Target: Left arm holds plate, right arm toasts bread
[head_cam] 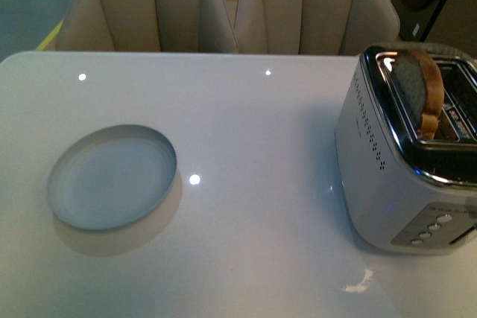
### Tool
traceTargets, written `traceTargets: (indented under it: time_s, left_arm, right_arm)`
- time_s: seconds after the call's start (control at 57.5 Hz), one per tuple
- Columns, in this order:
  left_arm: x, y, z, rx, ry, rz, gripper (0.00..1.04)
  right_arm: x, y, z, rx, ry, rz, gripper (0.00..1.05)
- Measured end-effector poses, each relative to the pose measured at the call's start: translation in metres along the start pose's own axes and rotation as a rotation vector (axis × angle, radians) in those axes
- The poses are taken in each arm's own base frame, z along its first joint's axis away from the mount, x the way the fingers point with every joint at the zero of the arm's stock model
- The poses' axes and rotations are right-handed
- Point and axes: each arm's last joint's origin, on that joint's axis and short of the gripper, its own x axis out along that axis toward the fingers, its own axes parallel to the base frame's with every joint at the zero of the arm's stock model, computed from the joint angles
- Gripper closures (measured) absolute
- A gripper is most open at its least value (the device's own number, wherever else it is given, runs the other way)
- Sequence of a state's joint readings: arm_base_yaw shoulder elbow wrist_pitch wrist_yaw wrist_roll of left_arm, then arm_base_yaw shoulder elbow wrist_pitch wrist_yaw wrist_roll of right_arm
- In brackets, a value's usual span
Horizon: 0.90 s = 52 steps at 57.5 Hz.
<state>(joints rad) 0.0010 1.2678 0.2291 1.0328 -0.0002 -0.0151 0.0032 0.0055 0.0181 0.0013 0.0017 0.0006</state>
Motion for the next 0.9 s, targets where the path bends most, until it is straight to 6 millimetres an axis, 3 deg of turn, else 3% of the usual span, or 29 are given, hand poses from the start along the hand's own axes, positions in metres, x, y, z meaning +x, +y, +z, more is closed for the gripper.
traceTargets:
  time_s: [0.139,0.33,0.904]
  left_arm:
    - [-0.023,0.0,-0.013,0.0,0.014,0.0,1.02]
    - [-0.043,0.0,-0.012,0.001,0.008,0.0,1.02]
    - [-0.079,0.0,-0.007,0.003,-0.006,0.0,1.02]
  right_arm:
    - [0.0,0.0,0.0,0.0,0.0,0.0,0.09]
    - [0.0,0.0,0.0,0.0,0.0,0.0,0.09]
    - [0.0,0.0,0.0,0.0,0.0,0.0,0.09]
